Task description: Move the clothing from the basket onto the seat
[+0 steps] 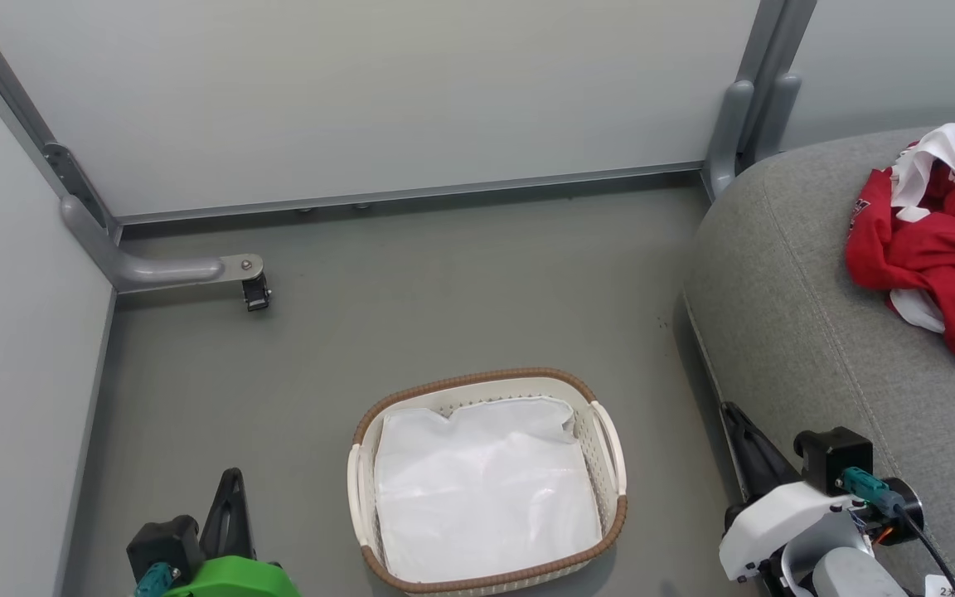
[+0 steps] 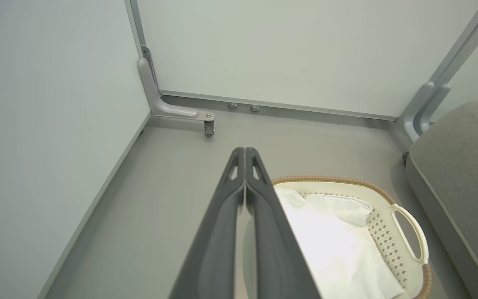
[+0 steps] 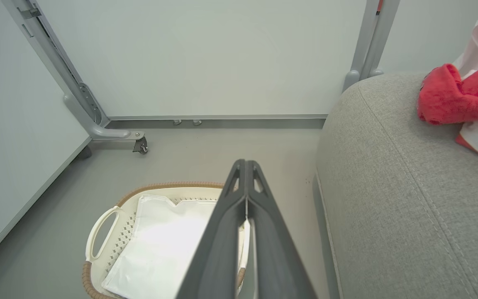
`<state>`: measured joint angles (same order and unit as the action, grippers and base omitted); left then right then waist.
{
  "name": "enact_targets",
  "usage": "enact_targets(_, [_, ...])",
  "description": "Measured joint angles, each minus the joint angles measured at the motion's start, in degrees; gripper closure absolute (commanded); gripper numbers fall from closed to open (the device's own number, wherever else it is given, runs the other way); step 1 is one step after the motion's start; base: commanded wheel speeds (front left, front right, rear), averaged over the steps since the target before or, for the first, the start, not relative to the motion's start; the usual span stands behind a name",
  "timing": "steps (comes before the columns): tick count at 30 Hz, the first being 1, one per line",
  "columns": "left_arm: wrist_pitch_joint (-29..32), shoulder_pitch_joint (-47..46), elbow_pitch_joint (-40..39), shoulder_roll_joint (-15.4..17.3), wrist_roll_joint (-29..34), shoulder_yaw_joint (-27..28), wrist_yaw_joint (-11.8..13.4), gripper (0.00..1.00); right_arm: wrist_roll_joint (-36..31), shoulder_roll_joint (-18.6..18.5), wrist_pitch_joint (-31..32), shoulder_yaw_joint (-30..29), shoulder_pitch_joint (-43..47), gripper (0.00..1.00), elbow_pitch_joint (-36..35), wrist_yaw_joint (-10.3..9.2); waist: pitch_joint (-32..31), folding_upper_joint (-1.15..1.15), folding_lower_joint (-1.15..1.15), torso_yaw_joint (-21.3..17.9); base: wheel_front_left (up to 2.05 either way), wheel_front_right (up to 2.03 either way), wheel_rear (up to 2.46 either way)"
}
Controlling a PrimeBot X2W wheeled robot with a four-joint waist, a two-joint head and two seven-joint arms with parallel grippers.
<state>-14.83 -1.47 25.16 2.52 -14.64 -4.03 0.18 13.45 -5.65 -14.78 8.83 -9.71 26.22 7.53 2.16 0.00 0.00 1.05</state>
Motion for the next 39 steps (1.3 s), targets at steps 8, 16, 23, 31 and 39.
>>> enact_targets(8, [2.5, 0.0, -0.6, -0.1, -8.1, 1.1, -0.7, 1.00, 8.3, 0.4, 2.3, -1.6, 0.3, 1.00, -0.9, 0.00, -0.1, 0.00, 0.00, -0.1, 0.00, 0.00, 0.00])
enact_targets(16, [4.4, 0.0, -1.8, -0.1, -15.9, 2.1, -1.5, 1.00, 16.2, 0.7, 4.4, -3.1, 0.6, 1.00, -2.1, 0.00, -0.3, 0.00, 0.00, -0.1, 0.00, 0.00, 0.00])
enact_targets(23, [6.2, -0.1, -2.8, -0.1, -22.1, 2.8, -2.1, 1.00, 22.5, 0.9, 6.1, -4.3, 0.9, 1.00, -3.2, 0.00, -0.4, 0.00, 0.00, -0.2, 0.00, 0.00, 0.00])
enact_targets(31, [7.8, -0.4, -3.8, 0.0, -28.6, 3.8, -2.7, 1.00, 29.0, 1.2, 7.8, -5.6, 1.0, 1.00, -4.2, 0.00, -0.5, 0.00, 0.00, -0.3, 0.00, 0.00, 0.00])
enact_targets(39, [9.6, -0.9, -4.6, 0.0, -34.7, 4.5, -3.2, 1.00, 35.1, 1.3, 9.5, -6.8, 1.2, 1.00, -5.2, 0.00, -0.6, 0.00, 0.00, -0.3, 0.00, 0.00, 0.00])
